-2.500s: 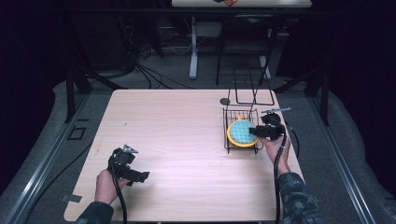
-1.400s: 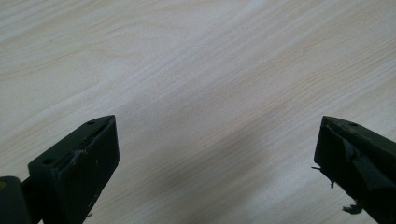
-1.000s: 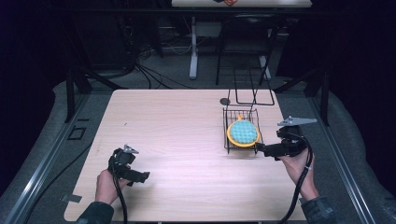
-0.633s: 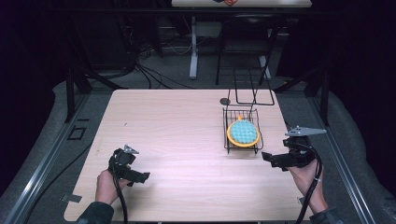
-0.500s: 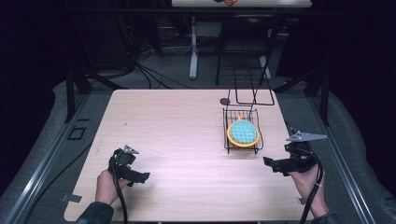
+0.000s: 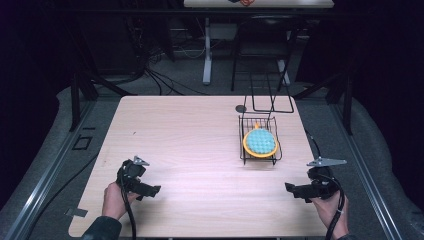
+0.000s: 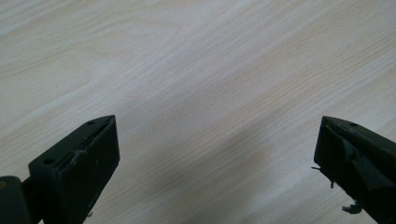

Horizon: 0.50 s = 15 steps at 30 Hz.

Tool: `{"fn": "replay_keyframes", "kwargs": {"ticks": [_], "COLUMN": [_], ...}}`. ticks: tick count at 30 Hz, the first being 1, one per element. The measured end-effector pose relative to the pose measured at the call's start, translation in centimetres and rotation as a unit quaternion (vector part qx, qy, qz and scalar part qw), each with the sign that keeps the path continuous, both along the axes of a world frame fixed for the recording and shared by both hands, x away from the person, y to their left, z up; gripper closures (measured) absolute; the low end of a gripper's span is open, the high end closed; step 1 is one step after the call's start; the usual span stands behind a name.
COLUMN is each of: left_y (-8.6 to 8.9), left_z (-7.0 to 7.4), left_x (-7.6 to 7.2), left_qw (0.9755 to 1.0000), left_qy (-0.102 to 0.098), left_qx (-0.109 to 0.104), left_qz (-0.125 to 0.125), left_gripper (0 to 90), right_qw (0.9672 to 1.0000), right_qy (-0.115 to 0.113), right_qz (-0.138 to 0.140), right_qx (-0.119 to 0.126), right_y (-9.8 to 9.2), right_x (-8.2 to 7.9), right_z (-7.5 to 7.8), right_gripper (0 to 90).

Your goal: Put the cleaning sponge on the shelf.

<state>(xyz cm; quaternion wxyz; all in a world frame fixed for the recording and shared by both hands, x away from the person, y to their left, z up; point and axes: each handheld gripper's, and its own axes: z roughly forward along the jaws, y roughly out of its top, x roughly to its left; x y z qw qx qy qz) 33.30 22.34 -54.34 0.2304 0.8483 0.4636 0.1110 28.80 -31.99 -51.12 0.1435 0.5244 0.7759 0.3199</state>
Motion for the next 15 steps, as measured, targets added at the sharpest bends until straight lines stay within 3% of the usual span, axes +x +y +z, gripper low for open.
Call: {"fn": "replay_keyframes", "kwargs": {"ticks": [7, 15], "left_y": [0.04, -0.05], "left_z": [-0.01, -0.04], "left_x": [0.15, 0.20], "left_qw": [1.0000, 1.0000], "left_qy": [0.000, 0.000], "left_qx": [-0.001, 0.000], "left_qz": [-0.001, -0.002], "left_gripper": [0.3, 0.3], "right_qw": [0.9999, 0.9999], "right_qy": [0.014, 0.011], "right_qz": [-0.002, 0.001], "right_qx": [-0.007, -0.013], "right_y": [-0.48, -0.44], "right_x": [0.29, 0.37], "right_z": [-0.54, -0.71], "right_gripper": [1.7, 2.7]}}
